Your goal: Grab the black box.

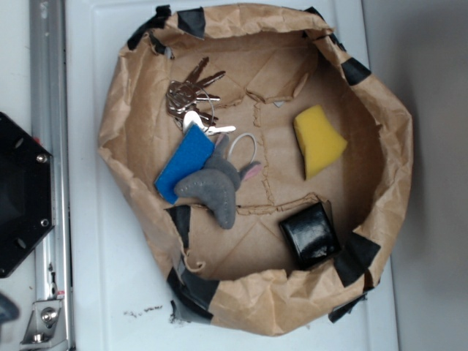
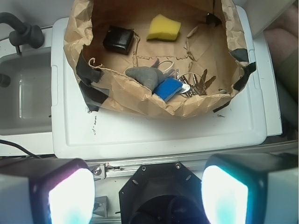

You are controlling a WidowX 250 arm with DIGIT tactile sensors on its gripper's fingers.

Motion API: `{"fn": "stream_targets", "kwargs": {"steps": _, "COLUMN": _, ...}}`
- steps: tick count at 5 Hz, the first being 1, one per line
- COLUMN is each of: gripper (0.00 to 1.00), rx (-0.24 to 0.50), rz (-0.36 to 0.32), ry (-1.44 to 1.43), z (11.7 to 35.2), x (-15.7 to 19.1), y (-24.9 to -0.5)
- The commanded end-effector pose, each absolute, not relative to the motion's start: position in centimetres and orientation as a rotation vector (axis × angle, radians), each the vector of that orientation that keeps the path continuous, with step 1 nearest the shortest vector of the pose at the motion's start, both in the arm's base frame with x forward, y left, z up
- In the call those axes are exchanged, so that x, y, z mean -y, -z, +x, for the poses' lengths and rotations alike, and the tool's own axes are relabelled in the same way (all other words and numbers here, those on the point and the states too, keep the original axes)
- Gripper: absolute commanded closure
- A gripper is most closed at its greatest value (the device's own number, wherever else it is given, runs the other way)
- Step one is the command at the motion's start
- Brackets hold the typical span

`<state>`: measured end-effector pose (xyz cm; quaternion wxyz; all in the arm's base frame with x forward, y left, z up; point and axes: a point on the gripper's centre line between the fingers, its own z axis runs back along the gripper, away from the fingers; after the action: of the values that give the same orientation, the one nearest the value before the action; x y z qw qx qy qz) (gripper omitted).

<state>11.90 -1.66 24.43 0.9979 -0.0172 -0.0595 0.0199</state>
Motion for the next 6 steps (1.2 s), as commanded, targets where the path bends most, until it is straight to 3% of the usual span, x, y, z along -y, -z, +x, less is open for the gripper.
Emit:
{"fn": "stream_targets", "kwargs": {"steps": 1, "gripper": 0.00, "rx": 0.119, "rz": -0.034, "ry": -0.040, "z": 11.9, "x": 1.7, "y": -24.4}}
{"fn": "stream_targets", "kwargs": {"steps": 2, "gripper": 0.00, "rx": 0.133, "rz": -0.036, "ry": -0.169, "z": 16.9, "x": 2.0, "y": -23.3}}
{"fn": "stream_targets", "kwargs": {"steps": 3, "gripper": 0.00, "rx": 0.163, "rz": -0.047, "ry": -0.220, "z": 20.0, "x": 2.3, "y": -21.9}}
{"fn": "stream_targets", "kwargs": {"steps": 4, "gripper": 0.00, "rx": 0.195, "rz": -0.098, "ry": -0.187, "z": 21.7, "x": 2.3, "y": -20.5}}
{"fn": "stream_targets", "kwargs": {"steps": 5, "gripper": 0.00, "rx": 0.261, "rz": -0.094, "ry": -0.185, "z": 23.2, "x": 1.2, "y": -17.5}}
{"fn": "stream_targets", "kwargs": {"steps": 6, "gripper": 0.00, "rx": 0.240, "rz": 0.002, "ry": -0.239, "z": 25.3, "x": 0.4, "y": -13.6}}
